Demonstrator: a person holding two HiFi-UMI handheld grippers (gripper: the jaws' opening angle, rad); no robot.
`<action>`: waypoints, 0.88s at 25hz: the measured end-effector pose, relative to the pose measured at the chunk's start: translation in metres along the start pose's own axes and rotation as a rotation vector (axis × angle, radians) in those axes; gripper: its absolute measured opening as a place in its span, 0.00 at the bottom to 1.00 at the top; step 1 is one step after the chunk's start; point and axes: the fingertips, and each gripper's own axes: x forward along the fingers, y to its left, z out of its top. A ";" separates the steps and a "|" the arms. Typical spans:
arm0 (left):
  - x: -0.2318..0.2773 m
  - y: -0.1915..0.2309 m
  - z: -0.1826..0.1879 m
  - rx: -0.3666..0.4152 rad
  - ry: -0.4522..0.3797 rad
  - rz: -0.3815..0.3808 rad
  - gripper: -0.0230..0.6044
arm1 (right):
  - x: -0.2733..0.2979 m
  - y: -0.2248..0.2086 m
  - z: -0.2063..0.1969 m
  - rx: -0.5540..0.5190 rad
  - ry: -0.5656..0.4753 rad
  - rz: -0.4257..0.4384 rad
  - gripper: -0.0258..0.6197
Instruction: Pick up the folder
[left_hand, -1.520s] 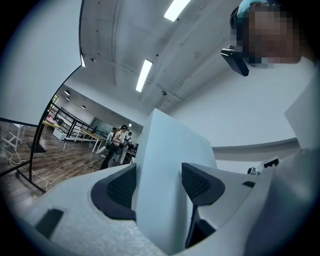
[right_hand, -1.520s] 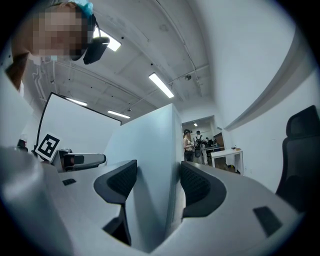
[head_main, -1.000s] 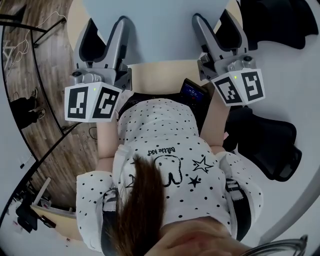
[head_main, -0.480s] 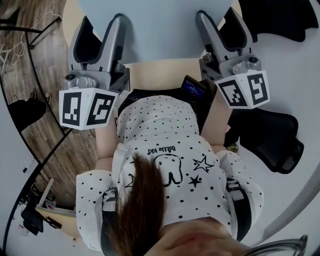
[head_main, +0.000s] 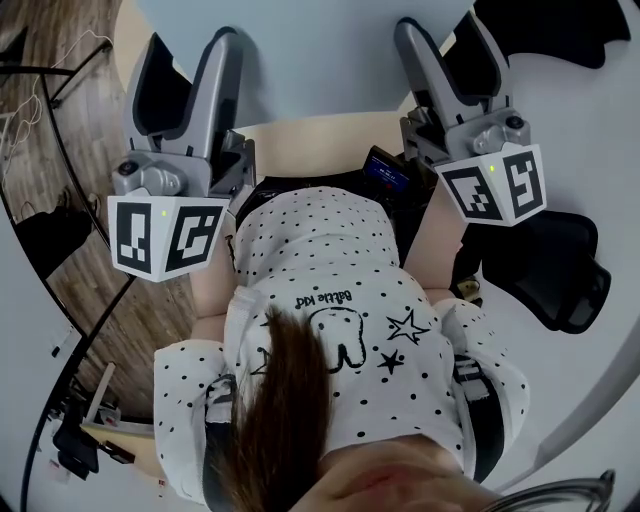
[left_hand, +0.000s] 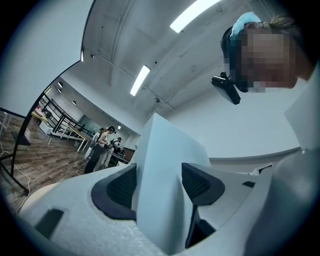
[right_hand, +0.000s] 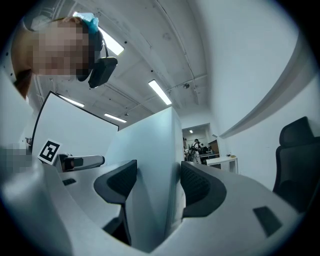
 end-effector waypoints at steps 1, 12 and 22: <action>0.000 -0.001 0.001 -0.001 -0.003 -0.004 0.48 | 0.000 0.000 0.001 -0.001 -0.002 -0.001 0.45; 0.002 -0.001 0.004 -0.006 -0.008 -0.022 0.49 | -0.001 0.000 0.005 -0.006 -0.007 -0.014 0.45; 0.004 -0.001 0.005 -0.010 -0.002 -0.040 0.48 | -0.002 0.000 0.005 -0.004 -0.001 -0.030 0.45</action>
